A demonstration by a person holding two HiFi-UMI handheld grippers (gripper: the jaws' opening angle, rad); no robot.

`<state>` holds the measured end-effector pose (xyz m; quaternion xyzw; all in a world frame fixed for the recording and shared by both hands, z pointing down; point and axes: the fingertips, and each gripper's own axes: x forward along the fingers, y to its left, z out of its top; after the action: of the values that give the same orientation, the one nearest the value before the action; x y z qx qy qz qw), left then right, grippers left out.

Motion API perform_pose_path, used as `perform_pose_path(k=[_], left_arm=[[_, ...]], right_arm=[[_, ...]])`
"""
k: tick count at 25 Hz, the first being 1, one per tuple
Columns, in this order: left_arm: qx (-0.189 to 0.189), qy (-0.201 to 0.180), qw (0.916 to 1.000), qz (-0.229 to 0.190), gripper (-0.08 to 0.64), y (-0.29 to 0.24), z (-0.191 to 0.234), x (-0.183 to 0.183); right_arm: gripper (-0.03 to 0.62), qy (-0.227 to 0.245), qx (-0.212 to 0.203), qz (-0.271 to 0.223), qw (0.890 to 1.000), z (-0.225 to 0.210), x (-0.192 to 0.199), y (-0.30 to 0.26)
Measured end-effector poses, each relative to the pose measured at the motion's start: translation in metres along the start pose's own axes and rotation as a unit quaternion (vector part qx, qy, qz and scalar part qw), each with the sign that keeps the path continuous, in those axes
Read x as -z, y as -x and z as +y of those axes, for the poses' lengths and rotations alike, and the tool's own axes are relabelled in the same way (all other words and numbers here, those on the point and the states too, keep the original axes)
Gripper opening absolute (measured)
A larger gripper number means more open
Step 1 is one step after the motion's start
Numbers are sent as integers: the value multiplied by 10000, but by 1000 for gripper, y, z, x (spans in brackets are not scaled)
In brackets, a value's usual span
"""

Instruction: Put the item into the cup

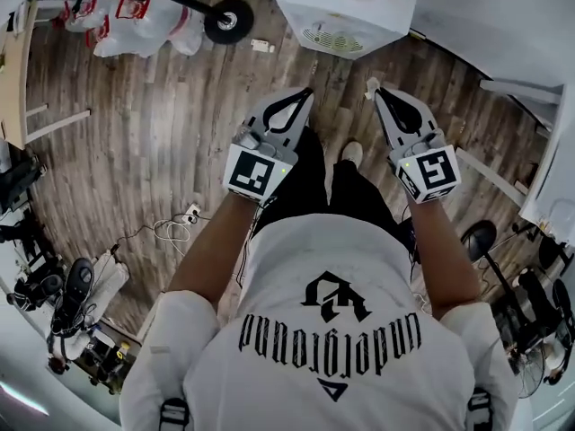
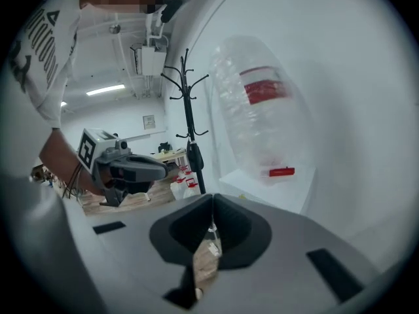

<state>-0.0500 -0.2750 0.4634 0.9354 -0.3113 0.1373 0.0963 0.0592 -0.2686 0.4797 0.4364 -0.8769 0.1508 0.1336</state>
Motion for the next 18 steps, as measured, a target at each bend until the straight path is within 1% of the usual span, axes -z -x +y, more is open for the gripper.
perform_pose_path(k=[1, 4, 5, 9, 15, 18], left_arm=[[27, 9, 10000, 30, 8, -7, 4, 6], [194, -322, 9993, -12, 8, -27, 18, 27], [212, -342, 9992, 0, 8, -33, 23, 35], [258, -290, 9992, 113, 9, -56, 41, 66], [356, -267, 9984, 354, 8, -84, 57, 118], [322, -235, 9979, 517, 8, -96, 64, 150]], right_arm=[[15, -10, 38, 45, 10000, -6, 9, -9], [15, -139, 127, 215, 9996, -20, 40, -35], [15, -196, 156, 270, 9993, -24, 50, -44], [15, -286, 297, 437, 9982, -40, 87, -76], [15, -353, 443, 741, 9956, -58, 146, -114], [17, -366, 500, 958, 9935, -64, 180, -129]])
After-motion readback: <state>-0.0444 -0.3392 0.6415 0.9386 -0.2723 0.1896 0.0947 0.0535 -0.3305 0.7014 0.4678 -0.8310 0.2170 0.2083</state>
